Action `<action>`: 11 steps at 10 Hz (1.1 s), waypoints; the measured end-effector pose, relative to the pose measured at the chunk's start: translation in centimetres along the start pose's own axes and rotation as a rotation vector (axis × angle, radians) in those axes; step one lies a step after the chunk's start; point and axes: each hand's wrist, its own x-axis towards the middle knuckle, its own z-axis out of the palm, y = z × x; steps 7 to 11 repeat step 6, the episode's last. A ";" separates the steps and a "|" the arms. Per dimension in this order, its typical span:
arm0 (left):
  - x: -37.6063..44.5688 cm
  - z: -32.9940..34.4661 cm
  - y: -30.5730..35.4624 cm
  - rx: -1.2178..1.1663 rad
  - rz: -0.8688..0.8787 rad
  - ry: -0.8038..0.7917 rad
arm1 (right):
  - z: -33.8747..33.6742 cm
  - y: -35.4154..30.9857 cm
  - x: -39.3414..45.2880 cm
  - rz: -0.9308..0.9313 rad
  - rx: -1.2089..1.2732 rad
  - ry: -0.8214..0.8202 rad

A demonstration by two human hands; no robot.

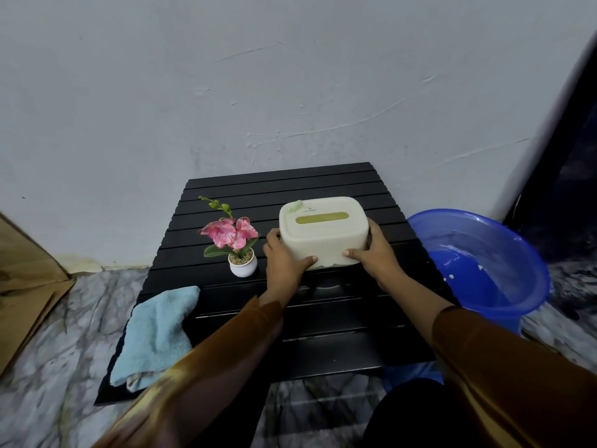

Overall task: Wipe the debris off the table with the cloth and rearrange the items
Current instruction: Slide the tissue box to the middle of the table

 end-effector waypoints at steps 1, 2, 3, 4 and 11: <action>0.1 -0.2 -0.2 0.014 0.012 -0.004 | 0.0 0.0 0.1 0.007 -0.015 -0.018; 0.1 -0.2 -0.3 0.022 0.015 -0.012 | 0.0 0.0 0.0 0.004 -0.023 -0.019; 0.2 -0.2 -0.4 0.024 0.022 -0.011 | -0.1 0.1 0.1 0.012 -0.025 -0.023; 0.1 -0.1 -0.4 0.040 0.020 -0.014 | -0.1 0.2 0.2 0.018 -0.029 -0.029; 0.1 -0.4 -0.4 0.022 0.007 -0.047 | -0.2 0.6 0.1 0.036 -0.049 -0.073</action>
